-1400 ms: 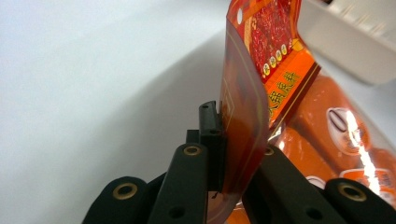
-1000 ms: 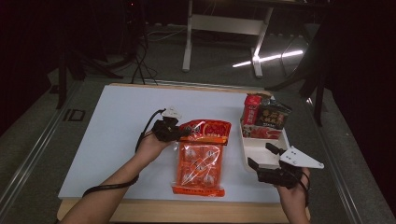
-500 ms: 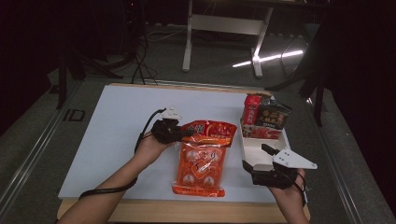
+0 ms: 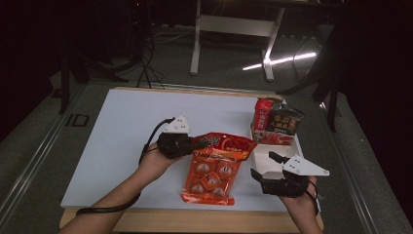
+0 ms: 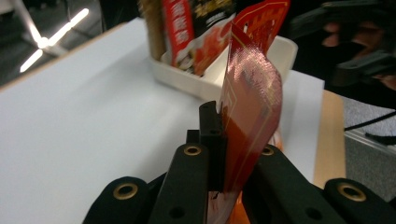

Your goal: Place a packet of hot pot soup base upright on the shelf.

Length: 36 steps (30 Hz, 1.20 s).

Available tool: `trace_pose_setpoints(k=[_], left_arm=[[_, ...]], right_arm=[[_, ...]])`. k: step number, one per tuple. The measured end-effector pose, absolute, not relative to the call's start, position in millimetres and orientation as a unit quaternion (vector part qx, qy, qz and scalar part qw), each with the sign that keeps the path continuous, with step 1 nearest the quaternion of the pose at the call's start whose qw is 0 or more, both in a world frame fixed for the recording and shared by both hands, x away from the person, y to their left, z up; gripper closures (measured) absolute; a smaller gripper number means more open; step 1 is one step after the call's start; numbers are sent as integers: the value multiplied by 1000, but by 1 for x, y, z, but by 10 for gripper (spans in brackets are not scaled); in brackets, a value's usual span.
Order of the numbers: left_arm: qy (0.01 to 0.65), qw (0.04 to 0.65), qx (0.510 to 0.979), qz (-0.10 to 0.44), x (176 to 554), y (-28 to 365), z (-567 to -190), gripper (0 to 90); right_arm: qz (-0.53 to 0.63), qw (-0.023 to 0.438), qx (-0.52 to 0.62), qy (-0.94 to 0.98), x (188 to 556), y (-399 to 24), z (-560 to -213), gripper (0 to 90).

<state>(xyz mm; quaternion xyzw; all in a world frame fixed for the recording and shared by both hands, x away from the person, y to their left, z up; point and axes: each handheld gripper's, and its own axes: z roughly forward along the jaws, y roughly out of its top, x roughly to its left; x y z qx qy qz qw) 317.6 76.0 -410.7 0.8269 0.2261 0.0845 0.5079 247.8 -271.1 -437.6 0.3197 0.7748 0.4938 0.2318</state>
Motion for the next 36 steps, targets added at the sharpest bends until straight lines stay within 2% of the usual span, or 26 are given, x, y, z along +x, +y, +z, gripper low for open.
trace_pose_setpoints(k=[7,11,22,31,32,33,34,35,36], left_arm=[[164,532,823,113,294,70,-388,899],[137,544,819,121,288,67,-374,899],[127,551,814,133,299,64,-367,899],[104,566,809,121,292,62,-359,899],[103,570,806,119,291,62,-358,899],[102,572,805,119,291,62,-357,899],[102,574,804,119,289,61,-356,899],[104,576,802,117,289,61,-355,899],[105,579,800,113,288,60,-355,899]], right_arm=[[507,230,298,775,243,-270,-432,150],[517,227,289,773,243,-269,-427,195],[528,232,279,768,255,-266,-413,197],[534,202,285,770,278,-261,-413,220],[542,189,279,770,279,-259,-412,282],[542,189,279,770,279,-259,-412,282],[556,184,262,767,277,-259,-411,372],[556,184,262,767,277,-259,-411,372],[561,180,257,766,276,-259,-410,426]])
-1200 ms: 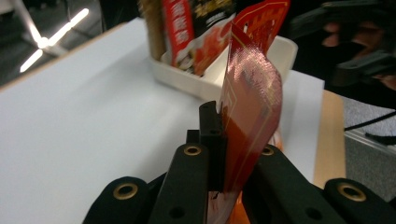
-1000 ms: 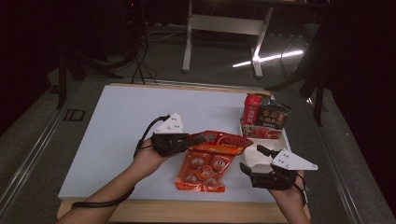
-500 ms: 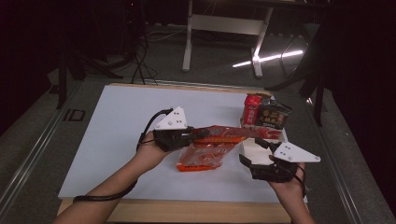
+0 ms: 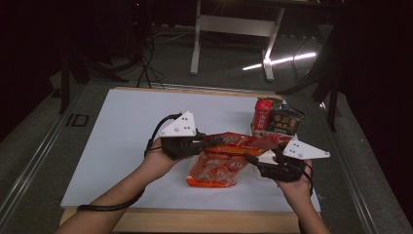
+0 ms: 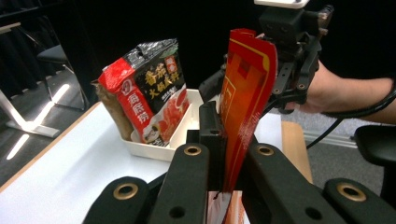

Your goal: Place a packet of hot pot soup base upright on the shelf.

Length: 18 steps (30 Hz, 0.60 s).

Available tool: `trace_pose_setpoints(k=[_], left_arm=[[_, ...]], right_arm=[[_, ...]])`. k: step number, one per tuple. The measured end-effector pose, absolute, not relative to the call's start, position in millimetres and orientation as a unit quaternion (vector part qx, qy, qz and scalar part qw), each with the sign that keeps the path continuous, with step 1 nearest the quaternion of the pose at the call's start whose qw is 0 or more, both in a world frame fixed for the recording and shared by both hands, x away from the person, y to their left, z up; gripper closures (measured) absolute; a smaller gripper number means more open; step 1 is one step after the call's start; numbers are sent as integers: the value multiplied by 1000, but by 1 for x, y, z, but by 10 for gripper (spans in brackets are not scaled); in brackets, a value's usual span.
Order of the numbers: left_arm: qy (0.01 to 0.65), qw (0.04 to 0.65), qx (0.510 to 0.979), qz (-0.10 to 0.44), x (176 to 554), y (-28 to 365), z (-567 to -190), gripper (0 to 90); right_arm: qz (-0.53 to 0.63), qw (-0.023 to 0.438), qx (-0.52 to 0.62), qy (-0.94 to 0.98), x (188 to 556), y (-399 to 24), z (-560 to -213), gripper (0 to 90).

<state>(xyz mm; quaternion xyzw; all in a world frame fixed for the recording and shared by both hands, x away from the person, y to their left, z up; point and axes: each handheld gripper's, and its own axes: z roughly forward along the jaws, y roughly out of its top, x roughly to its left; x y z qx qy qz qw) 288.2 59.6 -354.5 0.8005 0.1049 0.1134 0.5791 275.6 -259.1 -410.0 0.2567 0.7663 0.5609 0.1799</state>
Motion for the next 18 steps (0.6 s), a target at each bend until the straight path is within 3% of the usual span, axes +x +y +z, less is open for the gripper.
trace_pose_setpoints(k=[1,6,8,12,18], left_arm=[[105,579,800,113,288,60,-355,899],[100,585,799,102,286,55,-355,898],[103,585,798,101,286,56,-355,898],[113,588,796,91,291,60,-355,898],[121,595,791,77,297,68,-357,896]], right_arm=[[561,180,257,766,276,-259,-410,426],[560,162,208,785,268,-259,-405,693],[559,156,205,788,268,-259,-405,719],[553,142,196,797,265,-256,-403,862],[536,154,198,806,262,-248,-396,900]])
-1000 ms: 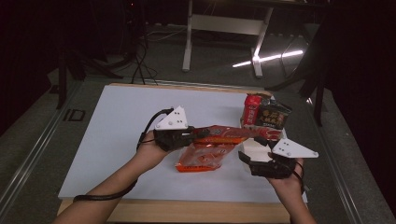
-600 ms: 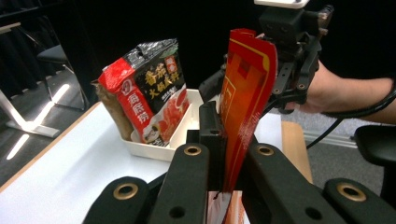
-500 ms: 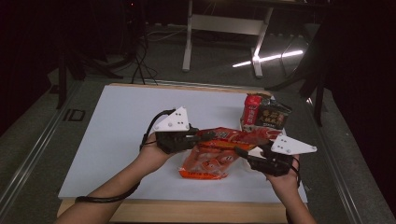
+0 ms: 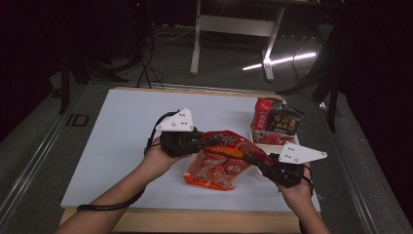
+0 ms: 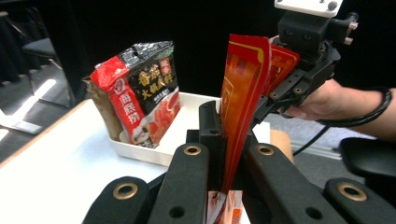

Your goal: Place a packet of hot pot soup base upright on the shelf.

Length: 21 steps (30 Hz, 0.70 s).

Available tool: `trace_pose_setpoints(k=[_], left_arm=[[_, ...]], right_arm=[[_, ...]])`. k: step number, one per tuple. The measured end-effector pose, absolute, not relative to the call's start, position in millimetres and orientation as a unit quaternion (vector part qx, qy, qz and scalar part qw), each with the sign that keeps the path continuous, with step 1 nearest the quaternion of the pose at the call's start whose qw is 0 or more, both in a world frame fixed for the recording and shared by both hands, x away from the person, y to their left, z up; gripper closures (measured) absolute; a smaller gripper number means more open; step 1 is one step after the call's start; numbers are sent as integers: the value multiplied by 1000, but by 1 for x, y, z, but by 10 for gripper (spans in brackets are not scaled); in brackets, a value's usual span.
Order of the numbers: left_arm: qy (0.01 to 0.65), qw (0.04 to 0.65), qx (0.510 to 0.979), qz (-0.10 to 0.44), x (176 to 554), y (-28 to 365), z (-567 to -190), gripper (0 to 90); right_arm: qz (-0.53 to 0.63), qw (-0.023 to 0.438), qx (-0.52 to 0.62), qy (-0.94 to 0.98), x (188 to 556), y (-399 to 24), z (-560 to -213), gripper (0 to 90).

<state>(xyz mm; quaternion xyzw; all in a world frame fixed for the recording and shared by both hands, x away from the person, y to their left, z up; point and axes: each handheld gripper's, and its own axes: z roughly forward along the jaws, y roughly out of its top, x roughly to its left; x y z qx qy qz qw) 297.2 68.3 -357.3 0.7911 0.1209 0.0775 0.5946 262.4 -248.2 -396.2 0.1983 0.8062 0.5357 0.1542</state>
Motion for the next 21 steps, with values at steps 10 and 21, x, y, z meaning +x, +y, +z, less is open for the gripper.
trace_pose_setpoints(k=[10,21], left_arm=[[109,624,768,94,297,79,-354,849],[142,659,732,100,298,75,-353,393]], right_arm=[[532,199,207,796,257,-240,-362,900],[541,249,187,781,255,-248,-325,900]])
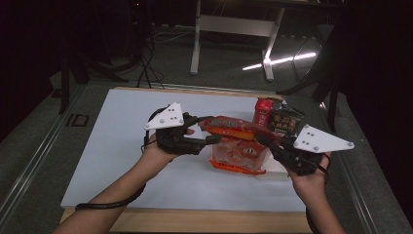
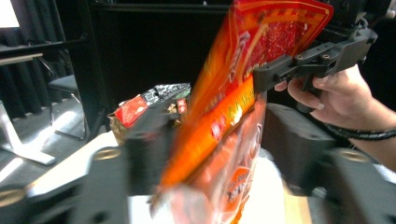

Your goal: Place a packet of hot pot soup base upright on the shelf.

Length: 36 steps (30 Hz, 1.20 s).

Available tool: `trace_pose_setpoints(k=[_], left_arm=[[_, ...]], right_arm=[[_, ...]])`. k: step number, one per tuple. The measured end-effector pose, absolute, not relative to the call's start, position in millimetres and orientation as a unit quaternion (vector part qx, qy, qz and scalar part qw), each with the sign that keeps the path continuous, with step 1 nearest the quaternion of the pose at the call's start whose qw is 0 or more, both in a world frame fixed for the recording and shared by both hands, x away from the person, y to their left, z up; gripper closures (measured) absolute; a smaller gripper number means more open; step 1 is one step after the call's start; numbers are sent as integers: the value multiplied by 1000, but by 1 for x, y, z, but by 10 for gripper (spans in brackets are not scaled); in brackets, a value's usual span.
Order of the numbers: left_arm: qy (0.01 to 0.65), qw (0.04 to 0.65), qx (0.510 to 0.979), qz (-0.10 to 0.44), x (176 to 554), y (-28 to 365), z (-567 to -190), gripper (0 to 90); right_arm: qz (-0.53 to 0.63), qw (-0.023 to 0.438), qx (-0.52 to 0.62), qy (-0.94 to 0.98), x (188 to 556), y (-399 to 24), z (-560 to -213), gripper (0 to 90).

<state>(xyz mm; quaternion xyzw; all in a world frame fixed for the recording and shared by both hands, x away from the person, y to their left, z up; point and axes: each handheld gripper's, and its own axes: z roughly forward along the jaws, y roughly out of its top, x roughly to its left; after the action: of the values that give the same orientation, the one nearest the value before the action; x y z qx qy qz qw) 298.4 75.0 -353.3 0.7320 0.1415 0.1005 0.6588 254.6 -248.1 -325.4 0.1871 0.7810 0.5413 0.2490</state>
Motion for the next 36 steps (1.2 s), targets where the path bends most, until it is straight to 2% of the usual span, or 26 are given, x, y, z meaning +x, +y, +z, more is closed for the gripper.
trace_pose_setpoints(k=[2,3,4,6,13,19,24,36], left_arm=[[148,662,729,92,300,76,-354,291],[161,670,722,71,302,78,-360,291],[169,669,721,68,302,80,-362,194],[175,669,720,58,303,83,-369,177],[179,638,746,61,296,86,-391,33],[211,650,730,26,295,103,-418,24],[226,620,749,59,287,115,-434,18],[267,589,758,84,268,156,-473,18]], right_arm=[[540,260,188,778,255,-251,-323,900],[541,258,191,777,255,-253,-322,900],[545,263,204,770,257,-259,-318,900],[543,271,211,766,257,-265,-315,900],[540,292,241,752,261,-286,-309,900],[535,304,265,742,266,-303,-311,900],[529,304,280,741,272,-312,-319,900],[519,307,304,738,283,-328,-326,900]])
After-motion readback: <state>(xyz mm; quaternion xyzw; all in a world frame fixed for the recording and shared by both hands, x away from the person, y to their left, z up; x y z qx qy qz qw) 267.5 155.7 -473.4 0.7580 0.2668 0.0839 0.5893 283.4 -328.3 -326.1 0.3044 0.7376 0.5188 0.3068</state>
